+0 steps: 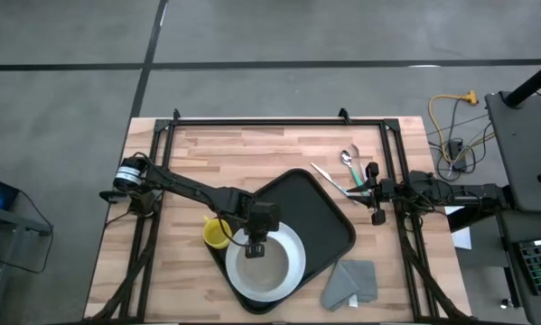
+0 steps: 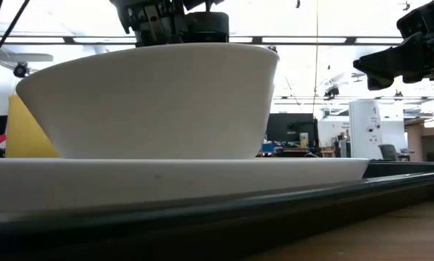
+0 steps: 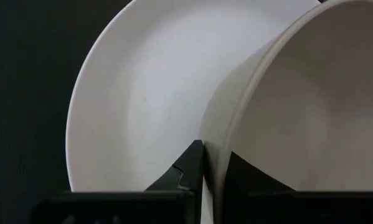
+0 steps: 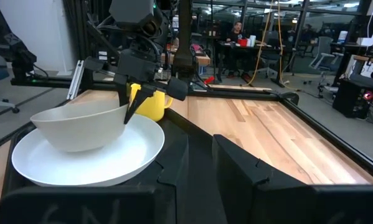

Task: Set up tray
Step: Put the gray bowl on the white plate, then put the gray napkin on the black serving tray

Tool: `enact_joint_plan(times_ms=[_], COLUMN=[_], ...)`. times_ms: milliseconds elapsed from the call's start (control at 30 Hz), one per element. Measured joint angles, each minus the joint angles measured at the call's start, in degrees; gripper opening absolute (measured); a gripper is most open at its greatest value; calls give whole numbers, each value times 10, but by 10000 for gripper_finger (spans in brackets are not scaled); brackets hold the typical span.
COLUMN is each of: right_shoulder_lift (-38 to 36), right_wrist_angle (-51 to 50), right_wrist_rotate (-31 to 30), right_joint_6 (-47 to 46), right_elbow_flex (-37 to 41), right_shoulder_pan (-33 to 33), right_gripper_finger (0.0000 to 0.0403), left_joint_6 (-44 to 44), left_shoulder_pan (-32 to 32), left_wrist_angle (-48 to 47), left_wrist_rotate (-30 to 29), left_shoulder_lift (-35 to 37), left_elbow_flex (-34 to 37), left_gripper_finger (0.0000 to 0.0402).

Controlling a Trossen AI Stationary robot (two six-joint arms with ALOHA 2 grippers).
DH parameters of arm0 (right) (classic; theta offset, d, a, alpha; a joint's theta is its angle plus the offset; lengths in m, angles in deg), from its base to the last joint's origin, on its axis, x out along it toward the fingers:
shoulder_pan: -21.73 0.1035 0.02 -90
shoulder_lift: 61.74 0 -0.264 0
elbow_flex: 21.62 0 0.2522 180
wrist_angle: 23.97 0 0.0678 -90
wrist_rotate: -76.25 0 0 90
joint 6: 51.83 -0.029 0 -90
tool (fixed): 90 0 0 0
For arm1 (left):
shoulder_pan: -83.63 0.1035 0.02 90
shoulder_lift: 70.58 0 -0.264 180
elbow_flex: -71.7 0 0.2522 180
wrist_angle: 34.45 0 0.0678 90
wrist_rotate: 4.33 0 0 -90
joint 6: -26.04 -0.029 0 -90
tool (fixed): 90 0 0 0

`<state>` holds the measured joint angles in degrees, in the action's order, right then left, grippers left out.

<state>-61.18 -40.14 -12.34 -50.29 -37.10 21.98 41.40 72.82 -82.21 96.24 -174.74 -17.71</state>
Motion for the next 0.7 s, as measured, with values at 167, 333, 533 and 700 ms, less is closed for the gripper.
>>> enact_joint_plan(times_ms=[167,333,533,700], right_shoulder_lift=[0,0,0,0], right_wrist_angle=[0,0,0,0], right_wrist_rotate=[0,0,0,0], right_joint_6=[0,0,0,0], right_elbow_flex=[0,0,0,0], right_shoulder_pan=[0,0,0,0], right_gripper_finger=[68,68,68,68], left_joint_6=[0,0,0,2], left_shoulder_pan=[0,0,0,0], left_wrist_angle=[0,0,0,0], left_wrist_rotate=[0,1,1,1], left_shoulder_lift=[0,0,0,1], left_elbow_flex=[0,0,0,0], left_gripper_finger=[11,22,74,101])
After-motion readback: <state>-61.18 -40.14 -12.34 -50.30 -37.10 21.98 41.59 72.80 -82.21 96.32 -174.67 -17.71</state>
